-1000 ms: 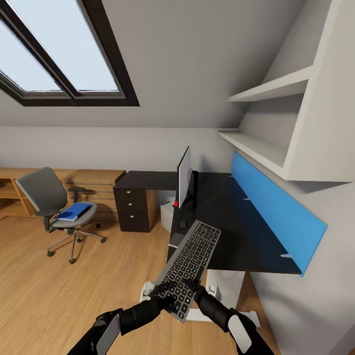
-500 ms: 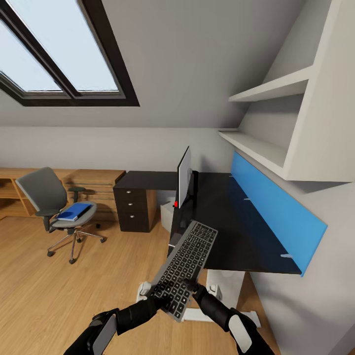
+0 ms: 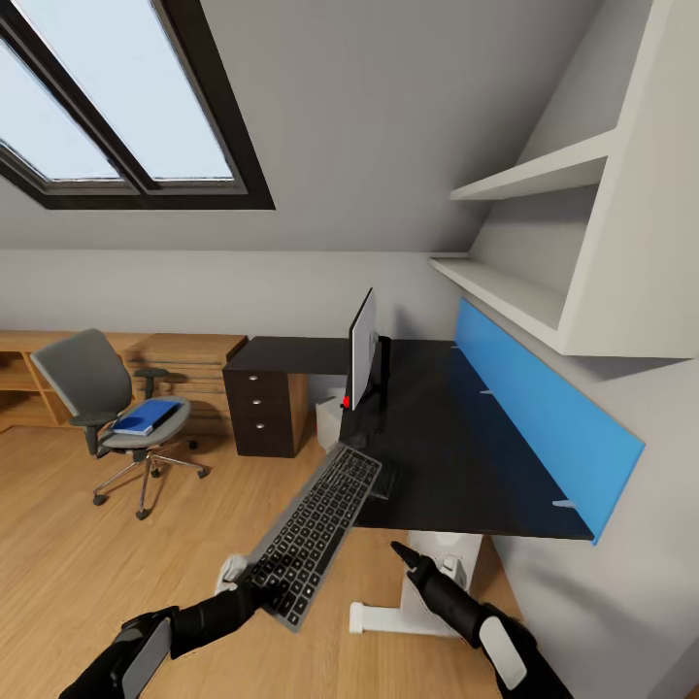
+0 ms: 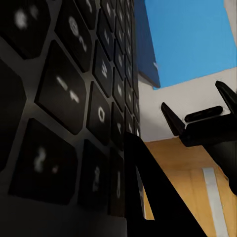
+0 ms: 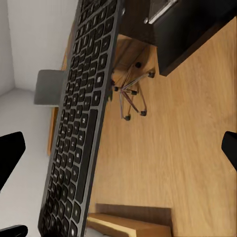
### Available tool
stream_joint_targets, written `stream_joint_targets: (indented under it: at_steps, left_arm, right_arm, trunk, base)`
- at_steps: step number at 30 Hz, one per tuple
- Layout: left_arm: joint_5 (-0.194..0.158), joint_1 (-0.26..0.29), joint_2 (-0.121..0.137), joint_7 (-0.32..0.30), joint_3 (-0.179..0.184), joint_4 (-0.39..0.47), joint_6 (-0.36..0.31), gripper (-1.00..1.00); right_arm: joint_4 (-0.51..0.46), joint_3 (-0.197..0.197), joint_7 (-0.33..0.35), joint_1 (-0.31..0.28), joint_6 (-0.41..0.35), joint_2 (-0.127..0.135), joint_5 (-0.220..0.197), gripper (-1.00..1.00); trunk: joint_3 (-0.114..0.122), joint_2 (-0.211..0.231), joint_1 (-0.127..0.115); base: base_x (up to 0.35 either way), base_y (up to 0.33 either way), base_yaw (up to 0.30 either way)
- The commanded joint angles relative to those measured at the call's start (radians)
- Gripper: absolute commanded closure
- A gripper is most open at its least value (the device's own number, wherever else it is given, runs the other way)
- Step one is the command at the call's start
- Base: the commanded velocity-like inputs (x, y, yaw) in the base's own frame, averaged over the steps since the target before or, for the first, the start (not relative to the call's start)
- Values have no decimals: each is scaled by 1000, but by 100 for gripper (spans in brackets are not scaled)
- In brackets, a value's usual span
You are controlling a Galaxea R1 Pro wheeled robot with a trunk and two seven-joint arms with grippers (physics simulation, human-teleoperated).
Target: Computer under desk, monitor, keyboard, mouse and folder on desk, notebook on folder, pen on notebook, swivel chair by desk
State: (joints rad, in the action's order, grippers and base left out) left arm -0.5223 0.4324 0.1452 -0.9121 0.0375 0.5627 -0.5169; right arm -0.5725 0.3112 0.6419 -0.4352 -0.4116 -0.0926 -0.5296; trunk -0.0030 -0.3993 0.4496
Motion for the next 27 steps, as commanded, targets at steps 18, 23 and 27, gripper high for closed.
stream_joint_targets:
  at_steps: [18,23,27]
  left_arm:
    - [-35,0,117,-170,8,4,-45,100]
    - [5,0,141,-199,8,4,-58,100]
    - [17,0,163,-237,9,3,-60,100]
  right_arm:
    - [-11,12,1,0,-9,34,-66,-100]
    - [-12,12,1,0,-9,34,-66,-100]
    - [-12,12,1,0,-10,34,-66,-100]
  trunk:
    - [0,-1,0]
    - [0,-1,0]
    - [0,-1,0]
  base:
    - [0,0,0]
    - [0,0,0]
    - [0,0,0]
